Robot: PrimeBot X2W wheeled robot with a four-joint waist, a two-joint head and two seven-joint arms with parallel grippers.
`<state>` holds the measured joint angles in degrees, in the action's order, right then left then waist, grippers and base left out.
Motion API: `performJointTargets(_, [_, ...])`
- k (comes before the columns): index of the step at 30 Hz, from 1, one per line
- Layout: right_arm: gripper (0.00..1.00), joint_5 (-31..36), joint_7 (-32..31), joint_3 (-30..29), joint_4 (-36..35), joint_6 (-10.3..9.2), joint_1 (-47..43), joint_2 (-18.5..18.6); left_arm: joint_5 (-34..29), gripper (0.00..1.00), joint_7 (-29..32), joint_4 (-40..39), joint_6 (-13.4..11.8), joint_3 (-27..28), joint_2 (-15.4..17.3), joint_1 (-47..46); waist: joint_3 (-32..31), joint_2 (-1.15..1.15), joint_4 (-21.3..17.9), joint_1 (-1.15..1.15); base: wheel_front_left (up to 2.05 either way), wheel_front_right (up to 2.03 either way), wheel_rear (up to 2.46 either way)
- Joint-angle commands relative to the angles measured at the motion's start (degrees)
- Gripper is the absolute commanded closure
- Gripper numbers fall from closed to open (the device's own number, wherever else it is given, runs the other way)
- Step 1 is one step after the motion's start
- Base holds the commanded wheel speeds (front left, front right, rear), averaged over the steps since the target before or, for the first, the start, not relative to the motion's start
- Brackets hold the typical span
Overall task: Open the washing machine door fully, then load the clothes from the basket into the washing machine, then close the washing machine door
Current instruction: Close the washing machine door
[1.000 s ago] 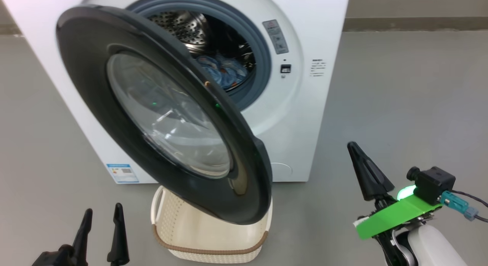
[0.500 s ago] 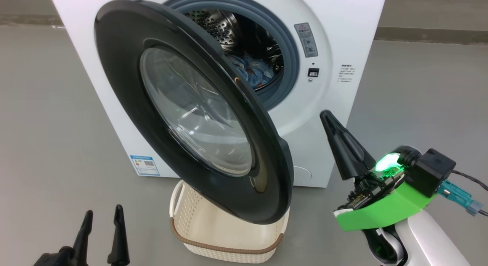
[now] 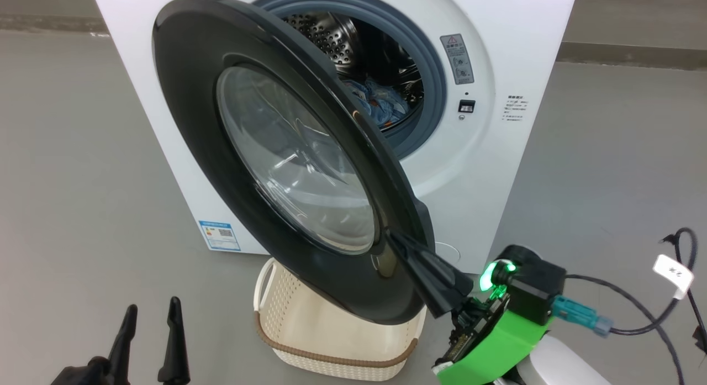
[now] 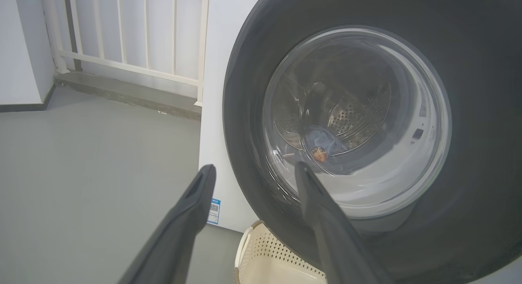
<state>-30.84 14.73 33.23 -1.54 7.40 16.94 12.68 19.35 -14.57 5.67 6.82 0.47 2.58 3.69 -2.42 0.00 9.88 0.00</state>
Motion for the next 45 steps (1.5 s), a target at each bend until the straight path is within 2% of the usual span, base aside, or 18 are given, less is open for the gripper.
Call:
performJointTargets(1, [1.0, 0.45, 0.27, 1.39, 0.4, 0.09, 0.82, 0.01, -0.35, 0.0, -0.42, -1.11, 0.06, 1.66, 0.33, -1.04, 0.03, 0.0, 0.32, 0.0, 0.0, 0.0, 0.0])
performJointTargets(11, [1.0, -0.36, 0.27, 3.99, 12.19, 0.09, 1.98, 1.29, -0.64, 0.0, -0.42, -1.09, 0.01, 1.37, 0.31, -1.17, 0.66, 0.0, 2.62, 0.0, 0.0, 0.0, 0.0])
performJointTargets(19, [1.0, -1.42, 0.27, 4.08, 16.72, 0.09, 3.68, 1.67, -0.14, 0.0, -0.42, -1.25, -0.08, 1.61, 0.31, -1.28, 1.61, 0.0, 4.15, 0.0, 0.0, 0.0, 0.0])
performJointTargets(32, [1.0, -1.26, 0.27, -0.51, 19.98, 0.09, 5.4, 3.46, -0.25, 0.0, -0.42, -1.74, 0.02, 1.83, 0.31, -2.14, 4.53, 0.0, 5.33, 0.0, 0.0, 0.0, 0.0])
performJointTargets(45, [1.0, -0.98, 0.27, -7.87, 23.83, 0.09, 13.83, 7.52, -0.19, 0.0, -0.43, -3.14, 0.11, 0.9, 0.3, -5.51, 12.98, 0.0, 5.06, 0.0, 0.0, 0.0, 0.0])
